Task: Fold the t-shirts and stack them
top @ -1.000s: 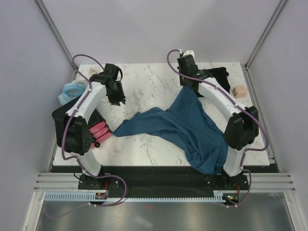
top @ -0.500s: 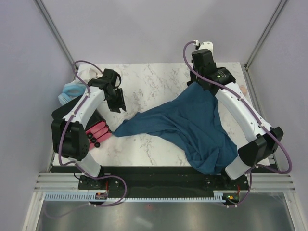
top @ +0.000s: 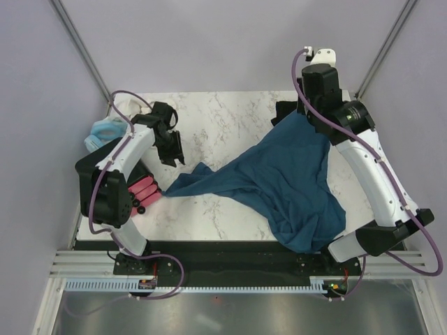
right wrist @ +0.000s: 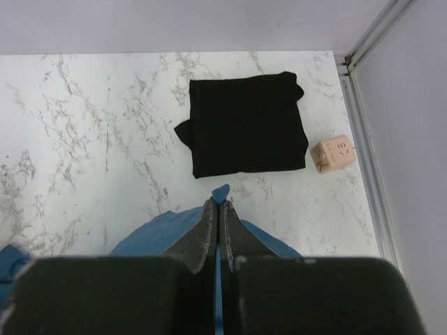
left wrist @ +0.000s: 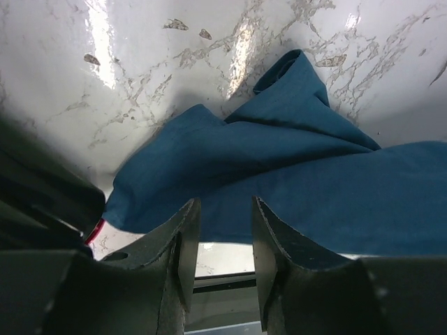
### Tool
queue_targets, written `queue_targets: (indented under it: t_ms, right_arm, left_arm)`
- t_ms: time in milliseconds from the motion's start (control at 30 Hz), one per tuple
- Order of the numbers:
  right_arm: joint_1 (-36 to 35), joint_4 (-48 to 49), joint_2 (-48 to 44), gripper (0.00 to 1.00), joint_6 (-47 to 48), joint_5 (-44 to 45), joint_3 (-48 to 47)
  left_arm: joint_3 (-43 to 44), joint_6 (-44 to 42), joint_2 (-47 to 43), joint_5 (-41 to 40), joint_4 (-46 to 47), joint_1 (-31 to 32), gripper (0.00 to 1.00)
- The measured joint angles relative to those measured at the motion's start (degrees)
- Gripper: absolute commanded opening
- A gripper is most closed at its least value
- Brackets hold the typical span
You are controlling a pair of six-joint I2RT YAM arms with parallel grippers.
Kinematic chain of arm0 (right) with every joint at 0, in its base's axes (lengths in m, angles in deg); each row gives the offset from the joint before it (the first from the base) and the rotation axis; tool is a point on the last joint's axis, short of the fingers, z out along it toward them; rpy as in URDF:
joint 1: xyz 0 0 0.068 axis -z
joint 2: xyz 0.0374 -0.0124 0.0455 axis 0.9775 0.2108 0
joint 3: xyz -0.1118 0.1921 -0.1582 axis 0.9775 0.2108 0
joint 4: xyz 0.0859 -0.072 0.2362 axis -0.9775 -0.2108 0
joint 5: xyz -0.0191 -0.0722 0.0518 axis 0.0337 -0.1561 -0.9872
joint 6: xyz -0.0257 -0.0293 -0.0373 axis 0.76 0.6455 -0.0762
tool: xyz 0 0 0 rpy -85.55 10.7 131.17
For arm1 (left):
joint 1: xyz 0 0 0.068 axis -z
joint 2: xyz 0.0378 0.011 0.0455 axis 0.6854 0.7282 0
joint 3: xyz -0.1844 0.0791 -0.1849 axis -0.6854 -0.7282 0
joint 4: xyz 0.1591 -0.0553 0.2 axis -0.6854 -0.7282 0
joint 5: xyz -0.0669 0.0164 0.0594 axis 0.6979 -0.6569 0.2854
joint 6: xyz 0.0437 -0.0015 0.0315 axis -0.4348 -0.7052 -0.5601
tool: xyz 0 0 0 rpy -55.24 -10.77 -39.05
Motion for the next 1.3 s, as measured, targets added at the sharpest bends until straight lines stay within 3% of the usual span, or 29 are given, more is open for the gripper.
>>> queue_targets:
  t_ms: [200, 467, 733, 1000, 1300]
  right_arm:
    - [0.0, -5.2, -0.1, 0.00, -1.2, -2.2, -5.6]
    - [0.0, -8.8, -5.8, 0.00, -2.7, -2.6, -0.2]
    - [0.0, -6.1, -1.2, 0.00, -2.2, -4.0, -0.1]
    - [0.1, -2.3, 2.3, 0.00, -0.9, -5.6, 2.0]
    - [5.7, 0.8, 5.2, 0.00, 1.4, -7.5, 1.7]
  left_arm:
    - [0.4, 0.0, 3.6, 1.4, 0.2, 0.0, 0.43]
    - [0.4, -0.8, 2.7, 2.3, -0.6, 0.0, 0.50]
    - [-1.5, -0.6, -5.9, 2.3, -4.9, 0.0, 0.52]
    - [-11.8, 1.4, -15.9, 2.2, -6.5, 0.0, 0.52]
    - [-13.7, 1.3, -13.4, -1.6, -5.1, 0.0, 0.51]
